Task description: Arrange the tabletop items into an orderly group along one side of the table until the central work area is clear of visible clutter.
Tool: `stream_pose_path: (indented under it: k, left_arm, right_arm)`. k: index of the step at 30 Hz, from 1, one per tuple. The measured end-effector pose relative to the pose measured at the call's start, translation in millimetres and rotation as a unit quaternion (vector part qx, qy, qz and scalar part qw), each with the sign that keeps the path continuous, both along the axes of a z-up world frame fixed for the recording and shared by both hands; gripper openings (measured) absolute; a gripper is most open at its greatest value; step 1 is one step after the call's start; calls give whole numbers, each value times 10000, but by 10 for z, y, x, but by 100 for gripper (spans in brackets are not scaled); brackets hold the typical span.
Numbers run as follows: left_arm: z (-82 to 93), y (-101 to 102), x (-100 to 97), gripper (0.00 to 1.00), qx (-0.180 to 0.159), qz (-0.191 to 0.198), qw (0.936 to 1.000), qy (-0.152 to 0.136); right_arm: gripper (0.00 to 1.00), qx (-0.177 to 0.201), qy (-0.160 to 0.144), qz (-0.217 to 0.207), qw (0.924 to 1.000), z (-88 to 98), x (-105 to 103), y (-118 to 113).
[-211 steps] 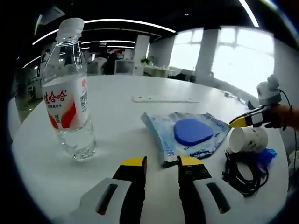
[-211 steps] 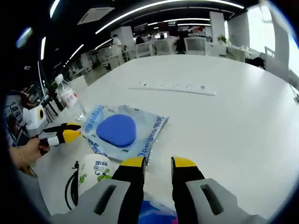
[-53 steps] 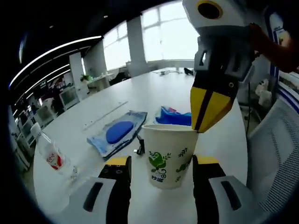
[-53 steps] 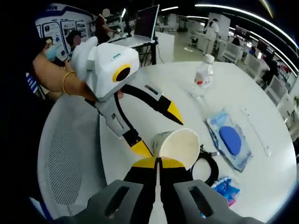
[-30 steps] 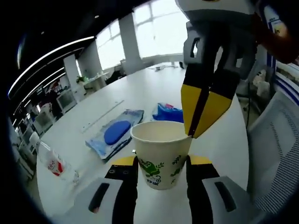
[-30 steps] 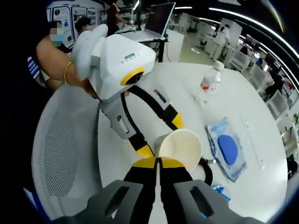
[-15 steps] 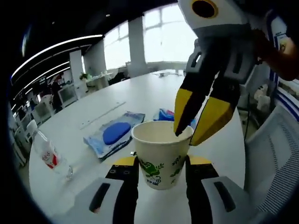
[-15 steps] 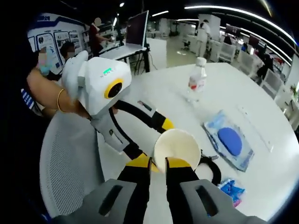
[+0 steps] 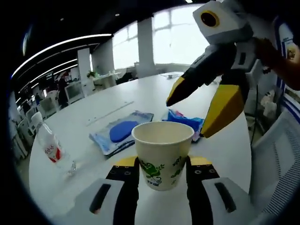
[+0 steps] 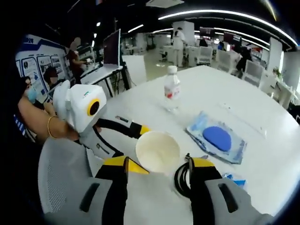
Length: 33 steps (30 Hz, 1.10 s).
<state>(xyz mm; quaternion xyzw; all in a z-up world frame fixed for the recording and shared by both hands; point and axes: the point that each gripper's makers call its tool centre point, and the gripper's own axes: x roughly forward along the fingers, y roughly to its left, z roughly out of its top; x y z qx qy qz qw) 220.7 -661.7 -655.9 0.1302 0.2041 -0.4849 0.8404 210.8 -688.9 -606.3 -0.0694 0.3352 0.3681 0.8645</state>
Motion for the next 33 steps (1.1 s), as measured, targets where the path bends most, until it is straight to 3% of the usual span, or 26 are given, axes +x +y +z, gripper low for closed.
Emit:
stream_pose_path:
  k: [3,5,10,14,18,25,33]
  left_arm:
    - [-17,43,58,37,20,118,9999,-23]
    - [-20,72,95,37,49,209,9998,-54]
    - [-1,139,208,37,14,410,9990,-167]
    - [-17,206,324,37,-48,697,9975,-54]
    - [7,274,448,37,-170,928,9955,-80]
    - [-1,375,698,37,-393,1243,9913,-158]
    - [25,455,1034,37,-562,1586,9852,-339]
  right_arm:
    - [66,191,-60,-365,9991,-8,71,-91]
    - [75,284,-77,-377,9989,-18,73,-111]
    - [84,504,-44,-551,9972,-78,85,-183]
    - [94,525,-89,-658,9964,-130,104,-238]
    - [97,596,-87,-733,9955,-173,126,-300]
    - [100,817,-369,-863,9922,-109,199,-331]
    - [100,664,-392,-862,9933,-212,257,-385]
